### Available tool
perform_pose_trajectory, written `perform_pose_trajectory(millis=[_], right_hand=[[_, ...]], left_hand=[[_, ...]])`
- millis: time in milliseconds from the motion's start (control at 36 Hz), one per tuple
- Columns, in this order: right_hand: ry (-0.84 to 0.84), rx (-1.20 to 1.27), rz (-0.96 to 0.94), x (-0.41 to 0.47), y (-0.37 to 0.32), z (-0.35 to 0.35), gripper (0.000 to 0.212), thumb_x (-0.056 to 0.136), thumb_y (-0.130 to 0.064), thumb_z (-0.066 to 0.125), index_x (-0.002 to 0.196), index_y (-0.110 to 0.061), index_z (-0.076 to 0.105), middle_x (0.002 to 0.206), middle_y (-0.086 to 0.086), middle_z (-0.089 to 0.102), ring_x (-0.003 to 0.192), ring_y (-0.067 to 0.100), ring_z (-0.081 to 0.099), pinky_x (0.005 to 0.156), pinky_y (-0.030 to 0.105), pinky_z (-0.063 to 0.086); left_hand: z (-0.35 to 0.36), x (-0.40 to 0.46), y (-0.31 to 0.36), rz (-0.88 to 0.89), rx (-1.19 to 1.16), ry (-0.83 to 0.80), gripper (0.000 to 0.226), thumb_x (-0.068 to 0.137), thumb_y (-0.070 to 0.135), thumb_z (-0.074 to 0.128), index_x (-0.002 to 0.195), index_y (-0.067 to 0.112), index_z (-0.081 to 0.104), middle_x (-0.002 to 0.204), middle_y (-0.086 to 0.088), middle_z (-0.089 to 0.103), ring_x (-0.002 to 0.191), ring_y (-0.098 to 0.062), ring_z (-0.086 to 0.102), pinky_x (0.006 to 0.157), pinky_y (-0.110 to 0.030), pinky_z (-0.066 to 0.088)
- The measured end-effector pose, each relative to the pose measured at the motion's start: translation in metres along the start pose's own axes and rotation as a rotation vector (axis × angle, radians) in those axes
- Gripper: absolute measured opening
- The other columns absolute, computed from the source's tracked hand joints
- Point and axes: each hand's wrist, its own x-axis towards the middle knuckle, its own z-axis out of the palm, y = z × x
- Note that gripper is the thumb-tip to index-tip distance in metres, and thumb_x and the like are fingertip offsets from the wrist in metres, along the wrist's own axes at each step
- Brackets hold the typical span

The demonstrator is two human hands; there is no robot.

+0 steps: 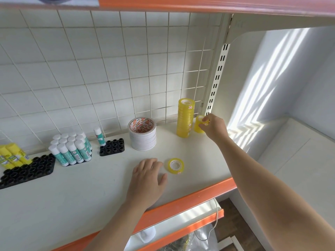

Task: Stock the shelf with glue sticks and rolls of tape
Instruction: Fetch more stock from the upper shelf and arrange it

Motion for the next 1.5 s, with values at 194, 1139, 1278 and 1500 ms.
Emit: perform_pose_trajectory(millis=[194,1139,1278,1500], right_hand=[[0.002,0.032,0.016,-0.004,0.001,-0.001,0.026,0.084,-0.022,0.072,0.104,-0.01,0.063,0.103,0.011,0.064,0.094,0.029,0.058,0.072,0.032,0.044],[-0.216,-0.109,-0.451,-0.153,-0.011,0.023,0.039,0.078,-0.042,0.069,0.107,-0.017,0.062,0.12,0.002,0.059,0.108,0.028,0.054,0.093,0.036,0.042],[-0.219,-0.13,-0.434,-0.156,-0.016,0.028,0.037,0.077,-0.036,0.075,0.106,-0.018,0.062,0.123,0.0,0.058,0.113,0.028,0.051,0.098,0.037,0.039],[-0.185,-0.139,-0.44,-0.152,-0.013,0.032,0.023,0.077,-0.032,0.076,0.091,-0.017,0.067,0.107,-0.001,0.065,0.105,0.027,0.056,0.089,0.037,0.044]], left_hand=[[0.0,0.0,0.0,-0.002,-0.01,-0.006,0.036,0.079,0.044,0.044,0.1,0.023,0.065,0.109,0.004,0.062,0.102,-0.021,0.056,0.084,-0.038,0.049],[-0.004,0.002,0.003,-0.005,-0.009,-0.036,0.042,0.078,0.043,0.041,0.096,0.016,0.067,0.101,-0.001,0.065,0.095,-0.028,0.059,0.079,-0.038,0.048],[-0.003,0.002,0.003,0.001,-0.002,-0.026,0.04,0.078,0.043,0.042,0.094,0.016,0.067,0.099,-0.001,0.065,0.093,-0.027,0.06,0.076,-0.038,0.048],[-0.001,0.002,0.001,0.005,0.003,-0.023,0.04,0.079,0.043,0.042,0.095,0.017,0.067,0.098,0.0,0.064,0.094,-0.027,0.059,0.077,-0.039,0.047]])
